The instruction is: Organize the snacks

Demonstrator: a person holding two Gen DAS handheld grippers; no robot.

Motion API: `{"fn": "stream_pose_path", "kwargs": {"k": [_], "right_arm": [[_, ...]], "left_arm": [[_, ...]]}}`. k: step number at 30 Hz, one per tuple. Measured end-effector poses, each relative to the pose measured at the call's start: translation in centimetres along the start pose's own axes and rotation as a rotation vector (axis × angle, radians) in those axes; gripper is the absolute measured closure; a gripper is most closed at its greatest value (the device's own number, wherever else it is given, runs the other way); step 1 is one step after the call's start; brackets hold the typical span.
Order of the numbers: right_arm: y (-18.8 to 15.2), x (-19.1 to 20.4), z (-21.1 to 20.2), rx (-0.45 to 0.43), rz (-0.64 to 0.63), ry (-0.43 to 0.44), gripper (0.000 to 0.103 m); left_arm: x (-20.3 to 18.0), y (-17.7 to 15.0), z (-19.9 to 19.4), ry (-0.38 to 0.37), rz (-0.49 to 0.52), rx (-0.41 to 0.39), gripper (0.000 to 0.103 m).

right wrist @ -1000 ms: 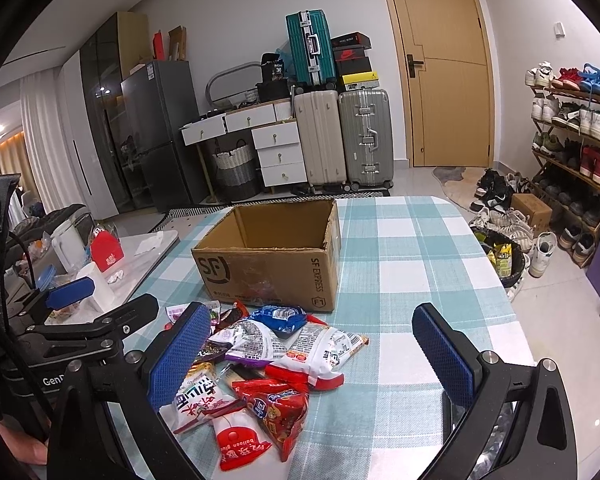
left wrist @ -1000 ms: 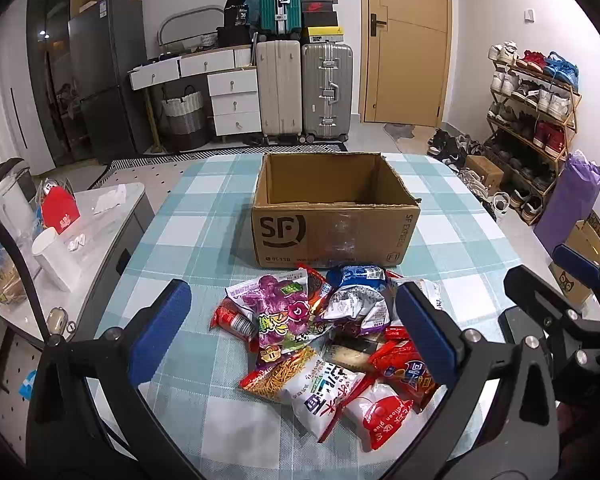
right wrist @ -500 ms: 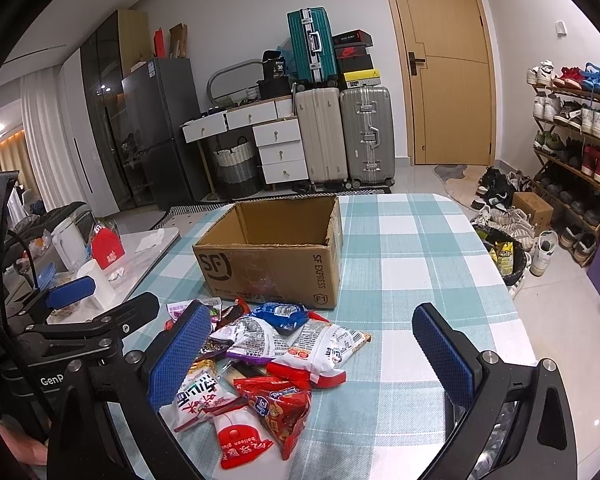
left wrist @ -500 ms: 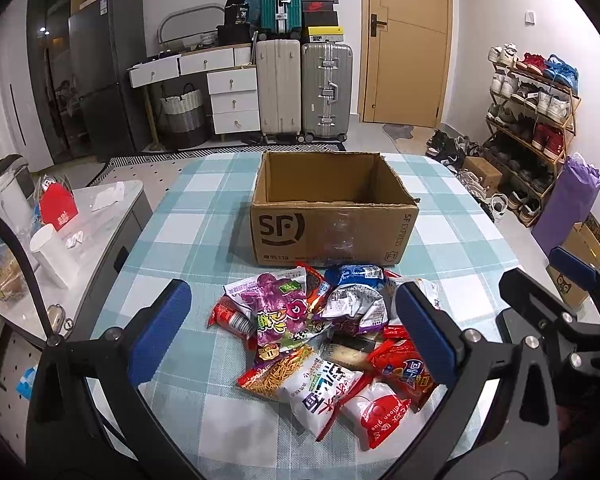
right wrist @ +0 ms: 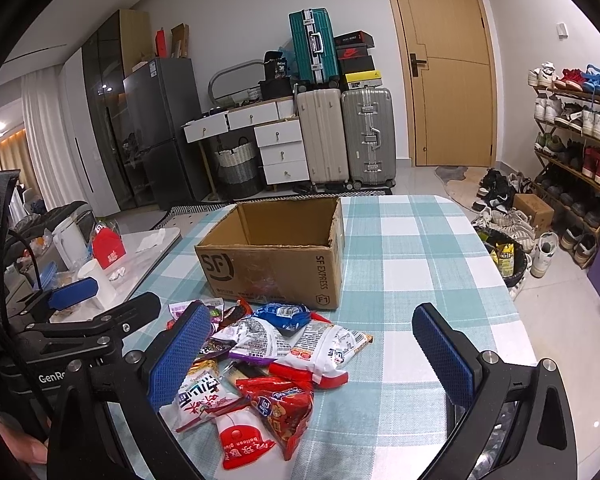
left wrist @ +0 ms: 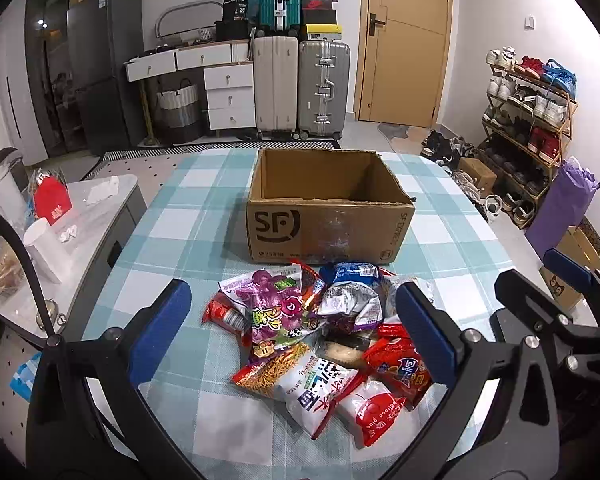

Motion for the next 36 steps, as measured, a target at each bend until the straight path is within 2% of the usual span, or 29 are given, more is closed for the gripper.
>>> {"fn": "stream_pose_path", "kwargs": {"k": [17,22,25,29,36], "right_arm": [[-0.6,0.0,0.5,0.017,-0.004,0.008,0.000],[-1.5,-0.4,1.4,0.052,0.010,0.031,0.000],[-2.6,-0.6,2.2,0.084,0.021,0.066,0.000],[-4.4,-0.6,3.4,0.128,0.032,0.135,0.000],[-7.4,-0.5,6.5,0.217,0.041,0.157,0.000]], "left_arm": [[-0.2,-0.4,0.4,-0.029,-0.001,0.026,0.001],[0.8,-1.1,1.5,-0.034,-0.019,0.055,0.001],[1.9,-1.6,2.6,-0.040,-0.043,0.081,0.001],[3.2,-2.3,3.6,-0.014,-0.046,0.076,0.001],[5.2,-4.5,6.7,-0.036,-0.074,0.151,0.001]]}}
Point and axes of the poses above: each gripper's, at about its wrist camera, not at the fingertips, and z roughly the way its jaws point, x to its left, y to its top, the point moved 5 cm from there along z, roughly the way its jaws point, and after that the axes turned 2 degrees about x, right-handed, at the moved point
